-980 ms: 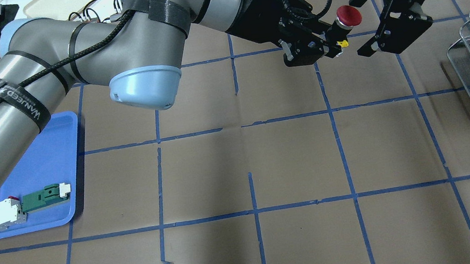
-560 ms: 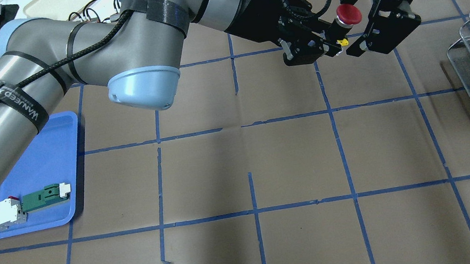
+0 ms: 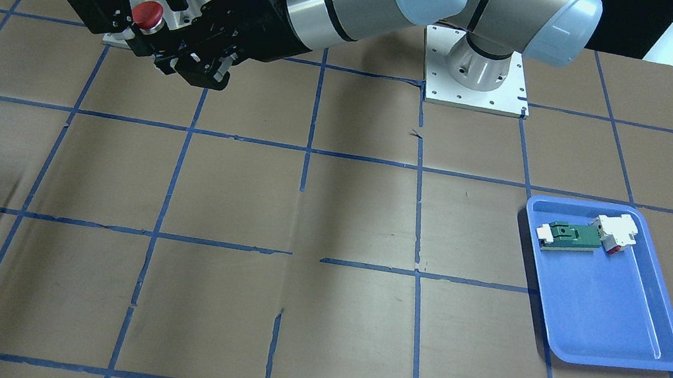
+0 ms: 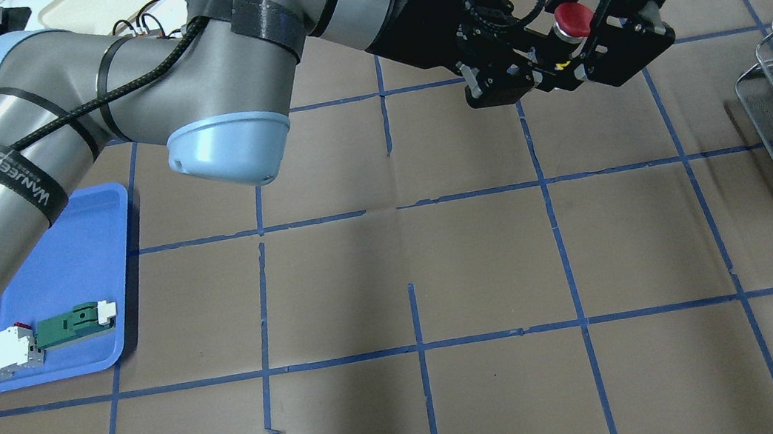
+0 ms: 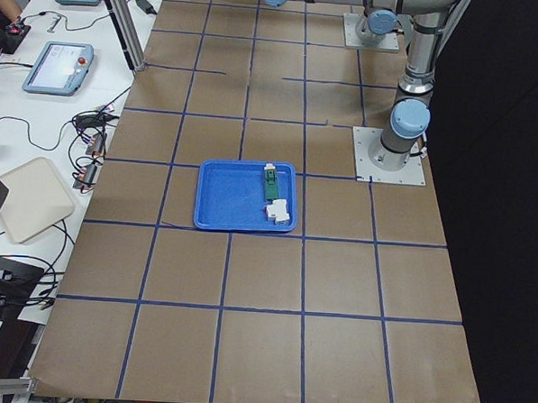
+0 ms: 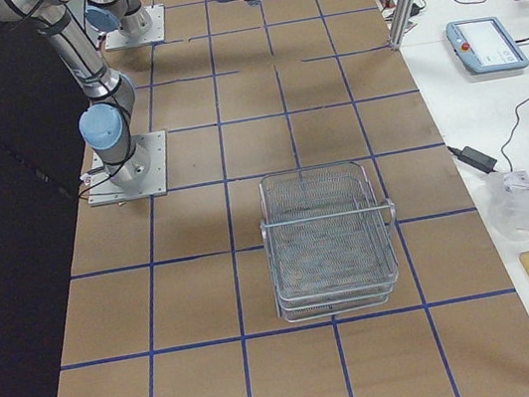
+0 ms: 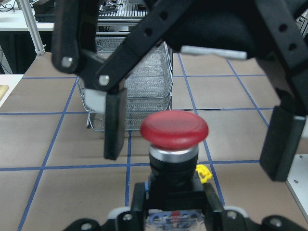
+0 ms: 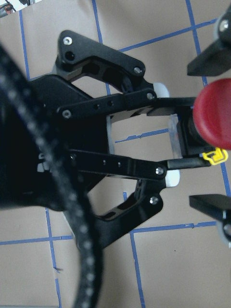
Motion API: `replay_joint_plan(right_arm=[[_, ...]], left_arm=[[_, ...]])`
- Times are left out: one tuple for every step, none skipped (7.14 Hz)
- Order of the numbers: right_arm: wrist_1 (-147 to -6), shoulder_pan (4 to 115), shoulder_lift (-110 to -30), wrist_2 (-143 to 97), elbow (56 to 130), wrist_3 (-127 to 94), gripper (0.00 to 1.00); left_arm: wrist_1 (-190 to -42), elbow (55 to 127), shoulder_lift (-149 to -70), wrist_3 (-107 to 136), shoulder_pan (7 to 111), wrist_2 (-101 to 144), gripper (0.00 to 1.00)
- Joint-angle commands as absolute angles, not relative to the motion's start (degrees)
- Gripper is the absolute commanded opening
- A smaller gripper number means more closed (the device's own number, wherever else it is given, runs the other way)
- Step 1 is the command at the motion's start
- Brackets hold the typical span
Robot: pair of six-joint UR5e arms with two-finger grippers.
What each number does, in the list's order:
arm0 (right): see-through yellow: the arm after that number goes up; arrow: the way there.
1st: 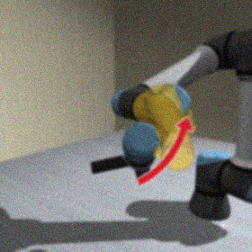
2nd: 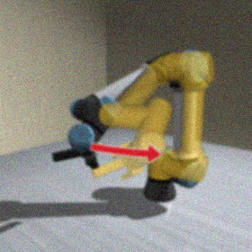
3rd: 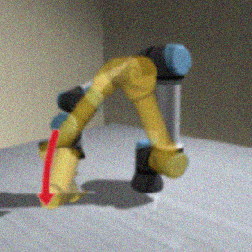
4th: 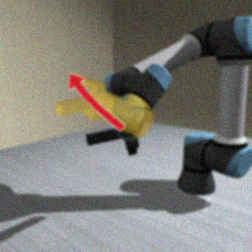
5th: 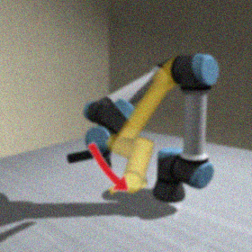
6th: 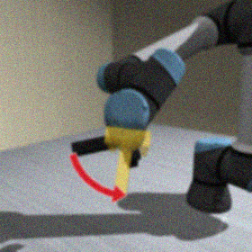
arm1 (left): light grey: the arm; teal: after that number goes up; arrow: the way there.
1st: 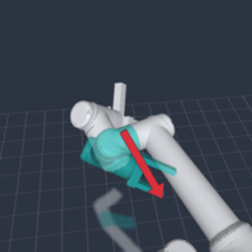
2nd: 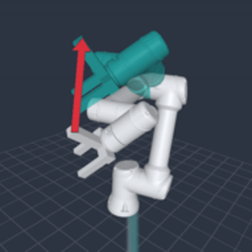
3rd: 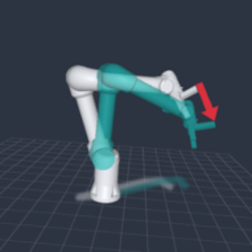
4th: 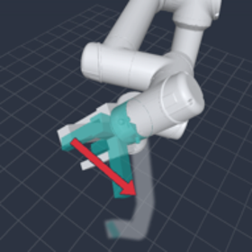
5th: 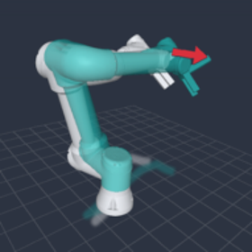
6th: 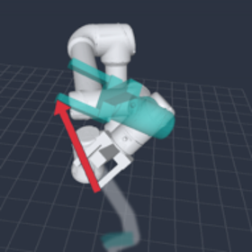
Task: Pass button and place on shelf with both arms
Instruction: 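Close the right gripper on the button base and open the left gripper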
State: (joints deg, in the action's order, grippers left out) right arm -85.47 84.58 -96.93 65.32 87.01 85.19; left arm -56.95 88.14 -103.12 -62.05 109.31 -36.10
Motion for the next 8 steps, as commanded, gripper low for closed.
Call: replay_joint_plan(right_arm=[[-85.69,84.55,-96.94,65.83,86.84,85.87,0.02],[-85.61,84.55,-96.94,66.09,86.23,85.96,0.0],[-85.61,84.55,-96.94,66.01,85.96,85.96,0.0],[-85.61,84.55,-96.94,66.01,85.87,85.96,0.0],[-85.61,84.55,-96.94,65.74,85.96,86.04,0.0],[-85.61,84.55,-96.94,65.48,85.96,86.04,0.0],[-85.43,84.55,-96.94,65.48,85.96,86.04,0.0],[-85.52,84.55,-96.94,65.48,85.96,86.04,0.0]], left_arm=[[-56.95,88.76,-102.13,-62.05,109.07,-35.95,0.0],[-56.87,89.81,-101.95,-62.05,109.25,-36.12,0.0],[-56.78,90.09,-101.43,-61.96,109.25,-36.12,0.0],[-56.86,90.17,-101.08,-61.96,109.16,-36.3,0.47],[-56.87,89.65,-100.55,-61.7,108.81,-36.73,0.99],[-56.95,89.65,-100.29,-61.35,108.9,-37.0,1.0],[-57.21,89.56,-99.85,-60.83,108.81,-37.26,1.0],[-58.96,89.82,-98.8,-57.77,108.46,-37.7,1.0]])
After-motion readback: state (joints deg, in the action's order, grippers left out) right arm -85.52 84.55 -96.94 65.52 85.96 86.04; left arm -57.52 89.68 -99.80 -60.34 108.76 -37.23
